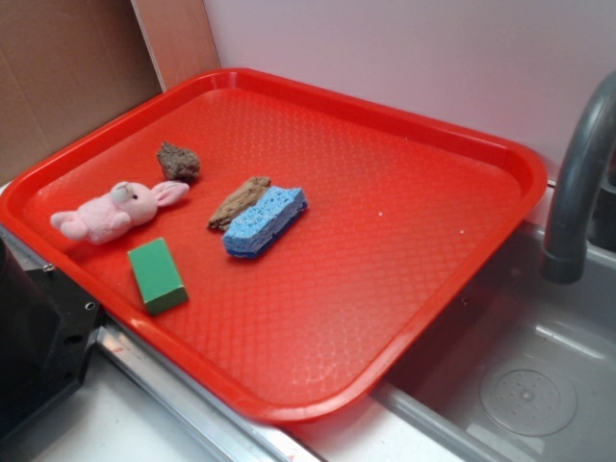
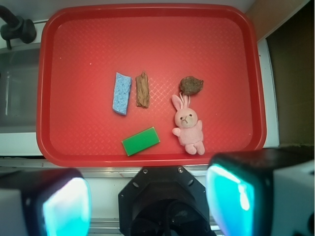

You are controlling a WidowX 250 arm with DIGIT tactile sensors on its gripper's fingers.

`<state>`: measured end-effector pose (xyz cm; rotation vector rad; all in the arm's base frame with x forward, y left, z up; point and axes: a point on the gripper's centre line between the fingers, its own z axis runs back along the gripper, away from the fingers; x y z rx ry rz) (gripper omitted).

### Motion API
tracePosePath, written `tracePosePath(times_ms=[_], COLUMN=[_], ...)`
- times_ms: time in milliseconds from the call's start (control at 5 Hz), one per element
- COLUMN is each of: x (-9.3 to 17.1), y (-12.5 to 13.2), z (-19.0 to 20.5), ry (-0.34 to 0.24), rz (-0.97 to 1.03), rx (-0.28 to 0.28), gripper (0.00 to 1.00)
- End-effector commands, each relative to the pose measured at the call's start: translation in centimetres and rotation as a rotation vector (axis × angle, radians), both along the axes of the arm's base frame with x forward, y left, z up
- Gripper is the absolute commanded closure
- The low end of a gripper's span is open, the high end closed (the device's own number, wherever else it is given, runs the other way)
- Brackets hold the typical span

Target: Grab the rock.

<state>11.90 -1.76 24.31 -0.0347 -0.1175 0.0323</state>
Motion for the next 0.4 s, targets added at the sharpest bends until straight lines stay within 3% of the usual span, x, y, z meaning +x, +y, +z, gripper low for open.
tracePosePath(times_ms=[0, 200], x=[0.0, 4.1], y=[0.0, 4.8], z=[0.0, -5.0], ry=[0.000, 0.003], rz=[0.000, 0.241], rx=[0.000, 0.018], gripper=[0.00, 0.00])
